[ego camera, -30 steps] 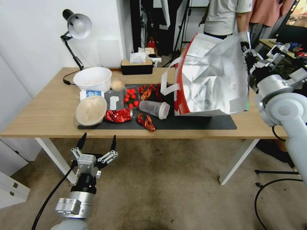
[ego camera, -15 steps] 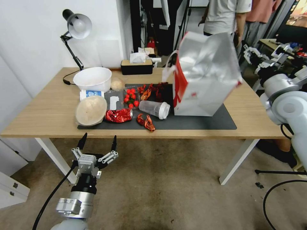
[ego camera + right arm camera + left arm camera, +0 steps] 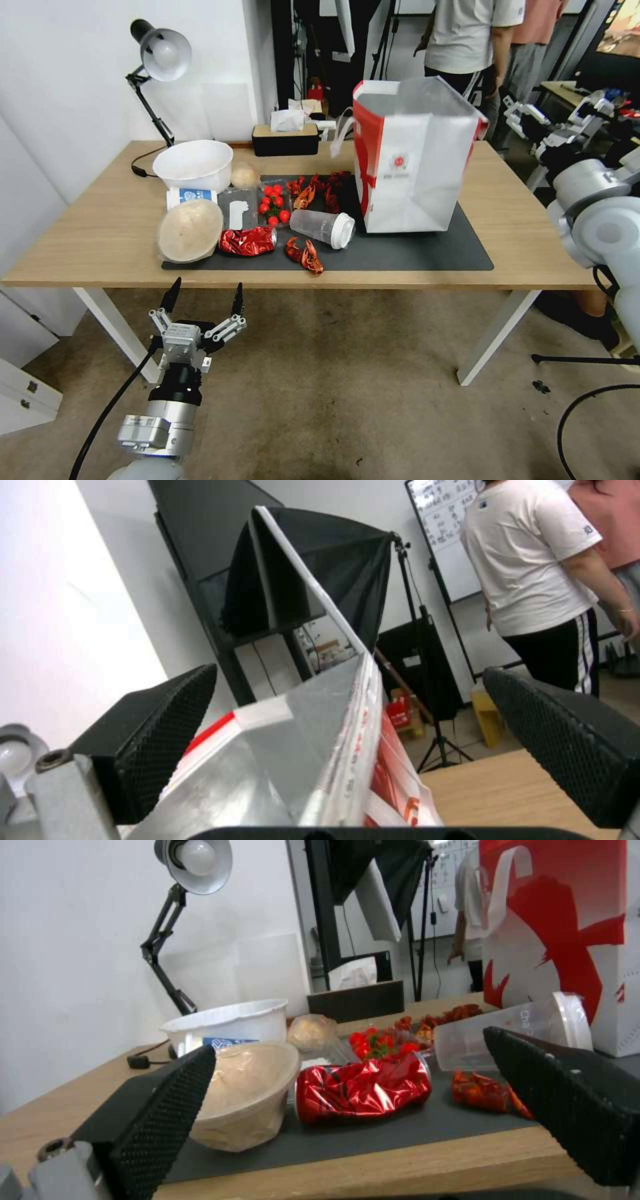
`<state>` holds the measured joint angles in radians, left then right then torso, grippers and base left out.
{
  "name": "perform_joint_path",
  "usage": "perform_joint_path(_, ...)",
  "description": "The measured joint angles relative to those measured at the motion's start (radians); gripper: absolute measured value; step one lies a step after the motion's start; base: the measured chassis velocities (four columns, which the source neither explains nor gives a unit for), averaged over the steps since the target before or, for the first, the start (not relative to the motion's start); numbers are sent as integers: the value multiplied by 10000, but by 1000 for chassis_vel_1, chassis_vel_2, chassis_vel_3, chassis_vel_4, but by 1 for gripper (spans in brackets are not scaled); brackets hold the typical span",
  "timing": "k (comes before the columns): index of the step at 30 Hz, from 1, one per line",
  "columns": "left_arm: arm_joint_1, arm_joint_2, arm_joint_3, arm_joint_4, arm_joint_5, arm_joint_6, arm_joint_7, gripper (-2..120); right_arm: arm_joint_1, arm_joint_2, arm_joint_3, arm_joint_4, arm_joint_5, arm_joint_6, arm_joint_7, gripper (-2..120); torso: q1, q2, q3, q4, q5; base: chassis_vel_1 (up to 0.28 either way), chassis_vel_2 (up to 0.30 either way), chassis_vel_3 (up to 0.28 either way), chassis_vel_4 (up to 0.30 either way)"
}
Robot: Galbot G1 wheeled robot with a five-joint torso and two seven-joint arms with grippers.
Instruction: Pick up the food delivery bag from the floor and place it on the table.
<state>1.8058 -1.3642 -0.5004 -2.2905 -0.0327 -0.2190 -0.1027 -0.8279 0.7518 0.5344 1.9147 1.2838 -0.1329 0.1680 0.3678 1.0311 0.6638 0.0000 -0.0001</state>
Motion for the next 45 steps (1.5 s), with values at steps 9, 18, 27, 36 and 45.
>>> perform_joint_path(9, -9, -2, 88, 1, 11, -100, 33, 100, -1537, -79, 1045, 1209, -569, -171, 103, 100, -1, 0, -1, 0, 0, 0, 0, 0, 0)
perform_joint_path(18, -77, 106, -17, 251, -173, -511, 139, 100, -4134, 864, 2022, 3133, -3395, -361, 44, 100, -1, 0, -1, -2, 0, 0, 0, 0, 0)
perform_joint_path(27, -167, 203, -143, 390, -240, -600, 117, 100, -6569, 3501, 2178, 3984, -7048, 368, -1692, 100, -1, 1, -1, -1, -2, 0, 0, 0, 0)
perform_joint_path(36, -166, 293, -195, 900, -283, -827, 50, 100, -8084, 4991, 1839, 3501, -9116, 2134, -2756, 100, -2, 0, 0, 0, -1, 0, 0, 0, 0)
perform_joint_path(45, -241, 311, -235, 1403, -296, -1145, 45, 100, -9111, 6389, 1748, 3044, -10201, 3212, -2942, 100, -2, 0, 0, -2, -1, 0, 0, 0, 0)
